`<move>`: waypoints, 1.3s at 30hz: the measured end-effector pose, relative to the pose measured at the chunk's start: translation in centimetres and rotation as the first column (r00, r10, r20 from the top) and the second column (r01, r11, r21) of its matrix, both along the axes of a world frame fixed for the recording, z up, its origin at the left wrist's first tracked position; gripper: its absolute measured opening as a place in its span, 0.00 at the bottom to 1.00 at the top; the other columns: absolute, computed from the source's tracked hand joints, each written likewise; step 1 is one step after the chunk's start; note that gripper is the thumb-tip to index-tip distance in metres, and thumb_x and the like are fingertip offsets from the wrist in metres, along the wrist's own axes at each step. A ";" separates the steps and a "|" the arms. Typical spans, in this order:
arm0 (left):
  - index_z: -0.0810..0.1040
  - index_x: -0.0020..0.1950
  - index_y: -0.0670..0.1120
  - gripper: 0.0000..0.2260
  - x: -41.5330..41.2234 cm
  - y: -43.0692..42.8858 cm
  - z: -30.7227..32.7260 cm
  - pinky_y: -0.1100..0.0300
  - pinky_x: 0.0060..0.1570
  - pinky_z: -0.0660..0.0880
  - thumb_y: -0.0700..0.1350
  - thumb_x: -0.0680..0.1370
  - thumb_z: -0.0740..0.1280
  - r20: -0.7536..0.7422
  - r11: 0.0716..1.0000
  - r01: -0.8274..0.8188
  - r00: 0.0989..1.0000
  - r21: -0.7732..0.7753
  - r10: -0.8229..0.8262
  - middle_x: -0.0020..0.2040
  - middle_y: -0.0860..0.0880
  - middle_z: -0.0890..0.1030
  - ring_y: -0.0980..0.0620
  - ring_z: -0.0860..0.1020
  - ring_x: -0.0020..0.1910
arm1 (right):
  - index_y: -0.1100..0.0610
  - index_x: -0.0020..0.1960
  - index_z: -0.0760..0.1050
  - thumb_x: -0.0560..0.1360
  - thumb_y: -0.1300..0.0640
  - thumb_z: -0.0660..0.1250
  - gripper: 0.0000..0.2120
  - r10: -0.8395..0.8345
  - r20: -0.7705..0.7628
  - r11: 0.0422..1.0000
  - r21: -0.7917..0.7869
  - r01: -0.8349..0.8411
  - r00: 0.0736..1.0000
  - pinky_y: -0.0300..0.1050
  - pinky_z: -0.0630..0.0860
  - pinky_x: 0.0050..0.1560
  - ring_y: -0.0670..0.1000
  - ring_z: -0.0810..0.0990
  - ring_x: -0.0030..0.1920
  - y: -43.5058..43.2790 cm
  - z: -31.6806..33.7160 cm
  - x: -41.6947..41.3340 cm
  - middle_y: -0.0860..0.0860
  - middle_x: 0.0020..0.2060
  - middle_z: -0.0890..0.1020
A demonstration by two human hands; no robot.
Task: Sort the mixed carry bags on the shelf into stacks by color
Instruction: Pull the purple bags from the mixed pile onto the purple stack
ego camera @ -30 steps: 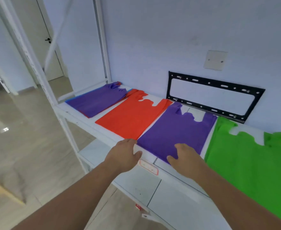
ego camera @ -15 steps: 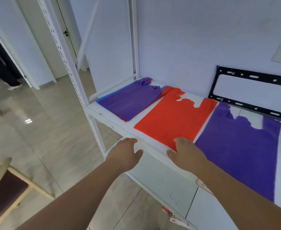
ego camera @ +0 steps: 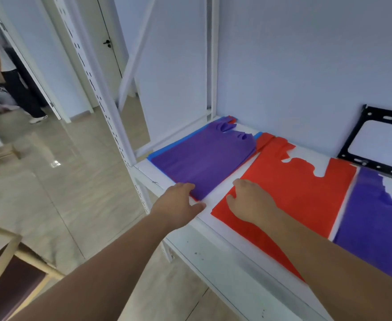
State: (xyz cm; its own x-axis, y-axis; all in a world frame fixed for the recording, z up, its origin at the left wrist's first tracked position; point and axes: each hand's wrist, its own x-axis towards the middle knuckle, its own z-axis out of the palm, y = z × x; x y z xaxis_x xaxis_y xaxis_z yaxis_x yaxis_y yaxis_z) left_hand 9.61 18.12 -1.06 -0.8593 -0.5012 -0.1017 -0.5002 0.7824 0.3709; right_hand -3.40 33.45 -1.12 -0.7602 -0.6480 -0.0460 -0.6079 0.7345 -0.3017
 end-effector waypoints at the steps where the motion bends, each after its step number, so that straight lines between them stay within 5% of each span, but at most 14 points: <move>1: 0.68 0.74 0.51 0.31 -0.9 -0.4 -0.1 0.55 0.64 0.70 0.64 0.75 0.66 0.007 1.000 0.016 1.000 -0.006 -0.016 0.71 0.52 0.72 0.51 0.71 0.68 | 0.59 0.62 0.72 0.76 0.50 0.59 0.19 -0.011 0.005 1.000 0.001 0.011 1.000 0.55 0.78 0.53 0.58 0.78 0.56 -0.3 -0.2 -0.4 0.56 0.57 0.79; 8: 0.70 0.69 0.54 0.31 -7.3 -3.4 -1.7 0.53 0.57 0.77 0.66 0.70 0.70 0.146 0.978 0.192 0.973 -0.088 -0.178 0.62 0.53 0.74 0.52 0.74 0.59 | 0.59 0.62 0.72 0.75 0.53 0.58 0.18 -0.148 0.055 0.988 -0.037 0.150 0.987 0.56 0.77 0.56 0.58 0.77 0.58 -2.2 -1.2 -2.4 0.57 0.58 0.78; 11: 0.74 0.62 0.54 0.20 -8.9 -6.0 -2.6 0.55 0.52 0.77 0.60 0.74 0.68 0.061 0.952 0.278 0.960 -0.131 -0.272 0.56 0.53 0.74 0.52 0.74 0.57 | 0.60 0.61 0.74 0.74 0.56 0.59 0.18 -0.226 0.062 0.968 -0.101 0.231 0.972 0.56 0.75 0.59 0.59 0.77 0.59 -3.5 -2.0 -2.9 0.58 0.58 0.79; 16: 0.77 0.46 0.51 0.10 -10.7 -10.5 -3.2 0.55 0.41 0.74 0.56 0.73 0.69 -0.094 0.927 0.373 0.924 0.024 -0.370 0.40 0.53 0.78 0.50 0.77 0.42 | 0.60 0.53 0.79 0.69 0.59 0.55 0.18 -0.341 0.076 0.916 -0.197 0.349 0.937 0.52 0.74 0.55 0.61 0.79 0.52 -6.9 -2.9 -2.4 0.60 0.49 0.82; 23: 0.75 0.36 0.44 0.16 -12.8 -14.0 -4.1 0.58 0.32 0.67 0.54 0.75 0.69 -0.191 0.827 0.532 0.844 0.180 -0.501 0.29 0.50 0.74 0.54 0.72 0.30 | 0.56 0.51 0.80 0.73 0.64 0.60 0.12 -0.509 0.240 0.757 -0.334 0.562 0.827 0.39 0.69 0.48 0.53 0.80 0.49 -10.2 -3.8 -0.8 0.53 0.48 0.83; 28: 0.74 0.36 0.39 0.19 -13.4 -15.0 -3.9 0.51 0.32 0.67 0.54 0.77 0.68 -0.221 0.779 0.595 0.801 0.196 -0.557 0.32 0.41 0.75 0.47 0.70 0.29 | 0.54 0.46 0.77 0.74 0.63 0.61 0.07 -0.617 0.309 0.578 -0.446 0.683 0.724 0.39 0.68 0.40 0.47 0.75 0.38 -10.9 -3.7 0.6 0.48 0.39 0.80; 31: 0.75 0.37 0.40 0.18 -13.7 -15.2 -3.9 0.49 0.32 0.70 0.53 0.77 0.67 -0.230 0.761 0.616 0.786 0.204 -0.574 0.31 0.41 0.76 0.44 0.74 0.31 | 0.58 0.42 0.77 0.77 0.59 0.62 0.07 -0.507 0.622 0.389 -0.452 0.803 0.596 0.40 0.73 0.31 0.49 0.78 0.31 -12.2 -2.1 0.3 0.52 0.35 0.81; 33: 0.72 0.35 0.40 0.19 -13.9 -15.4 -4.0 0.51 0.30 0.66 0.53 0.77 0.67 -0.242 0.760 0.617 0.784 0.204 -0.572 0.28 0.44 0.71 0.47 0.69 0.28 | 0.62 0.47 0.76 0.80 0.55 0.62 0.11 -0.322 0.845 0.269 -0.351 0.897 0.427 0.41 0.77 0.30 0.53 0.81 0.33 -13.3 -0.9 0.4 0.59 0.40 0.82; 36: 0.71 0.34 0.43 0.18 -13.7 -15.5 -4.0 0.54 0.30 0.65 0.54 0.77 0.67 -0.270 0.760 0.617 0.782 0.203 -0.563 0.27 0.50 0.71 0.52 0.69 0.27 | 0.68 0.57 0.73 0.78 0.43 0.63 0.26 -0.118 0.973 0.242 -0.165 0.956 0.198 0.51 0.82 0.49 0.62 0.85 0.48 -14.1 -0.6 0.7 0.66 0.51 0.83; 39: 0.79 0.42 0.50 0.12 -12.4 -15.2 -2.9 0.60 0.38 0.75 0.57 0.78 0.66 -0.375 0.712 0.655 0.745 0.253 -0.552 0.36 0.55 0.81 0.58 0.78 0.36 | 0.63 0.61 0.76 0.75 0.39 0.65 0.29 0.085 0.988 0.242 -0.145 0.959 0.128 0.56 0.81 0.55 0.61 0.85 0.52 -14.5 -1.0 0.3 0.64 0.52 0.84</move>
State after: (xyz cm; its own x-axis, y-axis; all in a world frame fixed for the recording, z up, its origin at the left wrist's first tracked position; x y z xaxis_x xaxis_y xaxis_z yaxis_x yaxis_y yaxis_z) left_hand -2.75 2.96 -4.00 -0.9813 0.1612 0.1050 0.1871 0.6723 0.7162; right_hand -3.07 18.96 -2.16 -0.7077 -0.2652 -0.6548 0.7025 -0.1656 -0.6922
